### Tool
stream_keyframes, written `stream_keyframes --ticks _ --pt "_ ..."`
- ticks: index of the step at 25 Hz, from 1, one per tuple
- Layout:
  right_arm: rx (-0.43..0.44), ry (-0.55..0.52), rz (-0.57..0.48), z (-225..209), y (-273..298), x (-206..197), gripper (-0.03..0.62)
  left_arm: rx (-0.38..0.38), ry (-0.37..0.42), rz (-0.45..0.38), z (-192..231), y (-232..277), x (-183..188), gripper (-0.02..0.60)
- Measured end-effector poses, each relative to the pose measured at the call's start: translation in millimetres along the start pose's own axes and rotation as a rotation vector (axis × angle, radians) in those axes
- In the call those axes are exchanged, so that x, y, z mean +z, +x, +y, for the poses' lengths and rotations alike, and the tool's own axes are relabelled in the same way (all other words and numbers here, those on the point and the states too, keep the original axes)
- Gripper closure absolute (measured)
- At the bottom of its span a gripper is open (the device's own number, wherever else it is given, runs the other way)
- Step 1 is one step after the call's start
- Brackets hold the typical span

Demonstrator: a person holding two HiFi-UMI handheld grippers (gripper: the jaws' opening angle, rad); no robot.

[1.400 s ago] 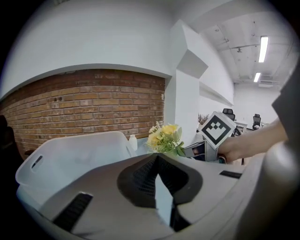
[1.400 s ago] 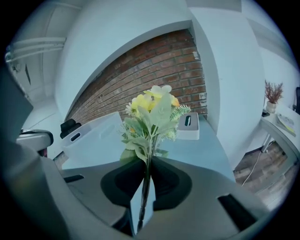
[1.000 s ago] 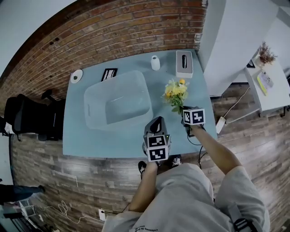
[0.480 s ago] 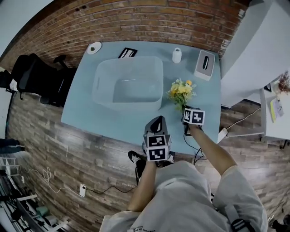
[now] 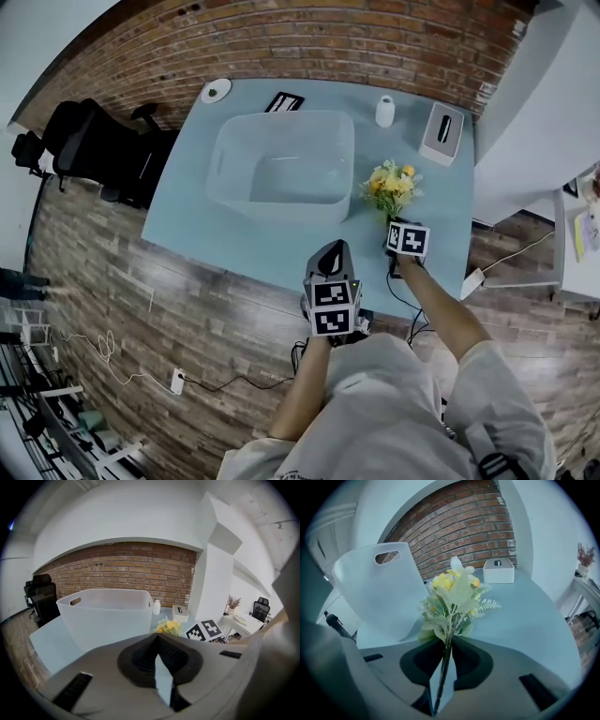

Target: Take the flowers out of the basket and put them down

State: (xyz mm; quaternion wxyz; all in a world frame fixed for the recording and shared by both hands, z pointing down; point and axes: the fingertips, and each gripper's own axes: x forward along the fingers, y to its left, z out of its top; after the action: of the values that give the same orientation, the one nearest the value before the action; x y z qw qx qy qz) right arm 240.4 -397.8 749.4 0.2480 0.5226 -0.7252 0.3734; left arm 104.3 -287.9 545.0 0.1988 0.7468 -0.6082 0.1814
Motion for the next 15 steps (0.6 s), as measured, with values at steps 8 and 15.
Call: stream_keyframes --ticks 8,15 --pt "0.052 -0.04 0.028 13.0 -8.8 -6.1 0.373 0.01 0.021 0.012 5.3 -26.4 -6.9 0.565" --pt "0.075 -0.075 -0.01 19.9 -45.9 -14.1 0.315 0.042 0.008 0.016 14.3 -63.8 -30.6 0.565"
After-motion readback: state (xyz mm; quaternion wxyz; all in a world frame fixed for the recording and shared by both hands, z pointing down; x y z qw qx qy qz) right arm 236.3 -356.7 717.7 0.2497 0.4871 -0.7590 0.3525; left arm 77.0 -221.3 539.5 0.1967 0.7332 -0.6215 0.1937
